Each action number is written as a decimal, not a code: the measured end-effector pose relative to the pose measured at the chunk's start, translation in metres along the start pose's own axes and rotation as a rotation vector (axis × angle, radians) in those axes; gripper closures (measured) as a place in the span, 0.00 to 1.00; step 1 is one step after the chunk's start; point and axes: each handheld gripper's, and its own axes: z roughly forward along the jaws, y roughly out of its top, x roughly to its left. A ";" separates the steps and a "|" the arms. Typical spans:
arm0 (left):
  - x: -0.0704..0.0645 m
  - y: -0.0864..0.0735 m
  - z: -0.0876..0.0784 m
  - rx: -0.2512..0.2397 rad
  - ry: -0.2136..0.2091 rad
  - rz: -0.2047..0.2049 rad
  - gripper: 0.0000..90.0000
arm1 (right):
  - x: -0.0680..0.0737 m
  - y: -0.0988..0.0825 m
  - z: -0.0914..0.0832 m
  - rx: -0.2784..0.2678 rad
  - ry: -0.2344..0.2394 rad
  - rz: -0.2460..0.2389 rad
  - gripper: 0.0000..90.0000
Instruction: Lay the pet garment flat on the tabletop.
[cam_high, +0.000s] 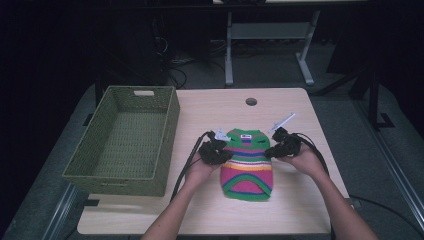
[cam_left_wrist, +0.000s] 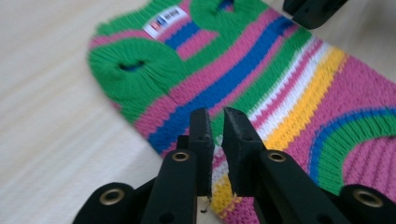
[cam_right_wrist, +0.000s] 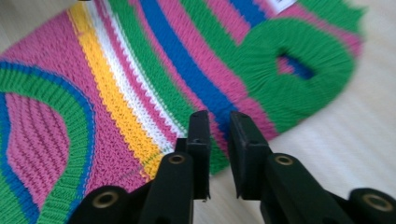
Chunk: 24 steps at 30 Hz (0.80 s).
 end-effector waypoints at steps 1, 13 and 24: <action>-0.001 -0.001 0.003 0.010 -0.006 0.003 0.91 | 0.001 -0.001 0.009 0.026 0.003 -0.001 0.89; -0.004 -0.001 0.011 0.049 0.006 0.019 0.89 | 0.001 0.004 0.013 0.021 -0.040 0.006 0.90; -0.004 0.001 0.009 0.039 0.006 -0.019 0.72 | -0.003 -0.001 0.011 -0.008 0.007 0.027 0.80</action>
